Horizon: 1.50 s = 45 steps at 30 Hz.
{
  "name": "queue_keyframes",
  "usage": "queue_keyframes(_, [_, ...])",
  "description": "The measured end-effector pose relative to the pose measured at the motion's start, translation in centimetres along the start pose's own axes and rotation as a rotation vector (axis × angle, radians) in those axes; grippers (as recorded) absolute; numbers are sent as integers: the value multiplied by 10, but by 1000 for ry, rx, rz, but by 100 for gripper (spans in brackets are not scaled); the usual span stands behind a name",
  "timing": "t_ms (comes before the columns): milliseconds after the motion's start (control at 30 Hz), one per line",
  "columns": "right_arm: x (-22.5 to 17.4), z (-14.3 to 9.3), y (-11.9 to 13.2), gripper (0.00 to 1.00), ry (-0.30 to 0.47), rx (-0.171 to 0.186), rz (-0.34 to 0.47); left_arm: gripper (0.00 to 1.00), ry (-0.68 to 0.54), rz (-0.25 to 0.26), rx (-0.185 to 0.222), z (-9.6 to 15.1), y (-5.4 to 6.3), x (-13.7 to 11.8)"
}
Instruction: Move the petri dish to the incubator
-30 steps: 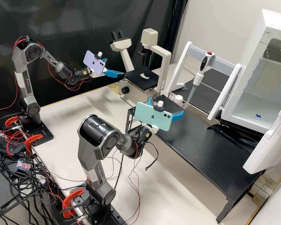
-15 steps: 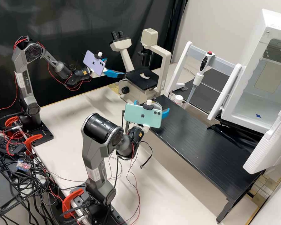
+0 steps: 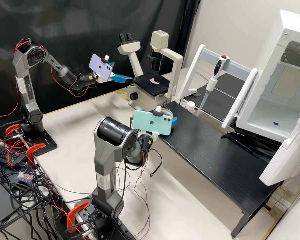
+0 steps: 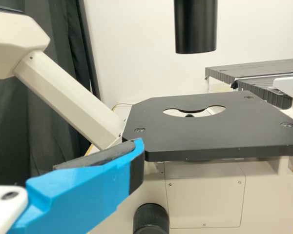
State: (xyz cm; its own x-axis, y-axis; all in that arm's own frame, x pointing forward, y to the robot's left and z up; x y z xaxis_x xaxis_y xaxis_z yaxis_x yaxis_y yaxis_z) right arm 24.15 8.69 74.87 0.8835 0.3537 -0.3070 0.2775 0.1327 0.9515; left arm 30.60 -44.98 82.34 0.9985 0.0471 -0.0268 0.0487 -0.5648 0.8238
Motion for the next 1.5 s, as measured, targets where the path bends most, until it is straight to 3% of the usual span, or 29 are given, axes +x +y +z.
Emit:
queue_keyframes(300, [9,4,-5,100,-19,-6,-32,100,0,0,0,0,0,0])
queue_keyframes(333, [10,5,-6,0,-22,-6,-36,100,0,0,0,0,0,0])
queue_keyframes(1500, [19,13,1,0,-77,55,-35,100,0,0,0,0,0,0])
